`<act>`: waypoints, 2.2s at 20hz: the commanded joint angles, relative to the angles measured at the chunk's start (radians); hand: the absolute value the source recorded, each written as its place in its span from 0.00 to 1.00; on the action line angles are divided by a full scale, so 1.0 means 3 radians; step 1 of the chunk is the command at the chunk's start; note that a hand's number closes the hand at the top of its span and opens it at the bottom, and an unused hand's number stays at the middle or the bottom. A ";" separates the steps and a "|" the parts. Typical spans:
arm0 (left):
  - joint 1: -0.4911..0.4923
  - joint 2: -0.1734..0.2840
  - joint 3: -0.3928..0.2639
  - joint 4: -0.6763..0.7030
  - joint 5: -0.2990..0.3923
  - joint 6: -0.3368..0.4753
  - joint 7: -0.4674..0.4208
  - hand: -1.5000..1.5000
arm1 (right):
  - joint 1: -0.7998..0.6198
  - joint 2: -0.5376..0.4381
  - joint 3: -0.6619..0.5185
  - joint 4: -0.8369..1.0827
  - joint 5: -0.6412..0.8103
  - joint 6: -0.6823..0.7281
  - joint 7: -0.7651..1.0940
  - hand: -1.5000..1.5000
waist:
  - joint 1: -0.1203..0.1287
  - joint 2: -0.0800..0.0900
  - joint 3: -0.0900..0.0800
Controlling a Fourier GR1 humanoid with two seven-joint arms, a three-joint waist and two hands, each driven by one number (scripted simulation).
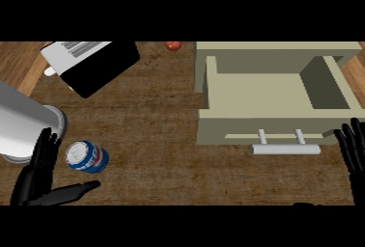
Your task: Pick up the can, place it into the drawer and close the drawer
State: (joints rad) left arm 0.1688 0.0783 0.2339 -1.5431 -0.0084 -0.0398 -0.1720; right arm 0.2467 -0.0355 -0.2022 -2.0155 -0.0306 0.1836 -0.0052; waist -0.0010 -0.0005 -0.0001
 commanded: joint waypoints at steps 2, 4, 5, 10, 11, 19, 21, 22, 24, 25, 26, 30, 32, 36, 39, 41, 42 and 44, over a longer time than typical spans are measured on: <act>0.0130 0.0062 0.0093 0.0147 0.0130 -0.0174 -0.0184 0.00 | -0.0193 -0.0117 -0.0140 -0.0020 -0.0129 0.0018 0.0229 0.00 | 0.0007 0.0000 0.0000; -0.0101 0.0144 0.0139 0.0447 0.0069 -0.0133 -0.0238 0.00 | 0.0111 0.0109 0.0165 -0.0261 0.0117 -0.0108 0.0104 0.00 | -0.0004 0.0000 0.0000; 0.0042 0.0035 0.0103 0.0444 0.0064 -0.0109 -0.0363 0.00 | 0.0025 0.0078 0.0041 -0.0093 0.0073 -0.0022 -0.0042 0.00 | 0.0001 0.0000 0.0000; -0.0242 0.0225 0.0264 0.1024 0.0061 -0.0134 -0.0622 0.00 | 0.0088 0.0059 -0.0025 -0.0240 0.0013 0.0013 0.0100 0.00 | -0.0007 0.0001 0.0000; -0.0147 0.0176 0.0227 0.0880 0.0131 -0.0191 -0.0587 0.00 | -0.0010 -0.0003 -0.0147 -0.0049 -0.0067 0.0041 0.0060 0.00 | -0.0001 0.0001 0.0000; -0.0247 0.0062 0.0144 0.1141 0.0061 0.0004 -0.0665 0.00 | -0.0178 0.0008 -0.0032 -0.0251 0.0000 -0.0027 0.0398 0.00 | 0.0000 0.0000 0.0000; -0.0393 0.0089 0.0123 0.1148 0.0058 0.0083 -0.0505 0.00 | -0.0151 0.0071 0.0006 -0.0123 0.0089 -0.0031 0.0184 0.00 | -0.0001 0.0000 0.0001; -0.0400 0.0236 0.0265 0.1396 0.0163 -0.0121 -0.0759 0.00 | 0.0128 0.0113 0.0127 -0.0010 0.0128 0.0012 -0.0155 0.00 | -0.0006 0.0001 0.0001; -0.0394 0.0146 0.0168 0.1354 0.0101 0.0006 -0.0791 0.00 | 0.0080 0.0036 -0.0115 -0.0244 -0.0109 0.0127 0.0114 0.00 | -0.0005 0.0000 0.0000; -0.0387 0.0162 0.0203 0.1560 0.0083 -0.0019 -0.0986 0.00 | -0.0159 0.0016 -0.0076 -0.0284 -0.0042 -0.0022 0.0338 0.00 | -0.0001 0.0001 0.0000; -0.0506 0.0169 0.0169 0.1342 0.0127 0.0038 -0.0606 0.00 | -0.0061 -0.0103 -0.0311 -0.0312 -0.0290 0.0123 0.0305 0.00 | -0.0006 0.0000 0.0001; -0.0382 0.0174 0.0120 0.1273 0.0136 0.0032 -0.0693 0.00 | -0.0051 0.0048 -0.0129 -0.0202 0.0016 0.0040 0.0186 0.00 | 0.0002 -0.0001 0.0001; -0.0681 0.0235 0.0208 0.1978 0.0116 0.0002 -0.1081 0.00 | 0.0098 0.0114 -0.0065 -0.0406 -0.0002 0.0053 0.0246 0.00 | -0.0011 0.0001 0.0000; -0.0761 0.0267 0.0231 0.2223 0.0161 -0.0031 -0.1208 0.00 | -0.0128 -0.0048 -0.0220 -0.0289 -0.0210 0.0092 0.0396 0.00 | -0.0008 0.0002 -0.0001; -0.0911 0.0248 0.0152 0.2069 0.0168 0.0076 -0.0934 0.00 | -0.0085 -0.0012 -0.0295 -0.0212 -0.0256 0.0097 0.0243 0.00 | -0.0009 0.0001 0.0000; -0.1126 0.0074 0.0081 0.2270 0.0045 0.0322 -0.1029 0.00 | -0.0095 0.0101 -0.0027 -0.0234 0.0122 -0.0008 0.0232 0.00 | -0.0013 0.0004 -0.0001; -0.1062 0.0270 0.0125 0.2126 0.0154 0.0178 -0.0868 0.00 | 0.0028 0.0075 -0.0119 -0.0275 -0.0057 0.0109 0.0266 0.00 | -0.0009 0.0001 0.0000; -0.0902 0.0440 0.0153 0.1892 0.0263 -0.0109 -0.0778 0.00 | 0.0086 0.0046 -0.0184 -0.0360 -0.0142 0.0179 0.0238 0.00 | -0.0004 -0.0002 0.0001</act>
State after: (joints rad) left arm -0.1207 0.1678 0.2809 -0.9253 0.0449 -0.0217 -0.4391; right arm 0.2492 -0.0303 -0.2602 -2.1067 -0.0728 0.2214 0.0749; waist -0.0038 -0.0002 -0.0001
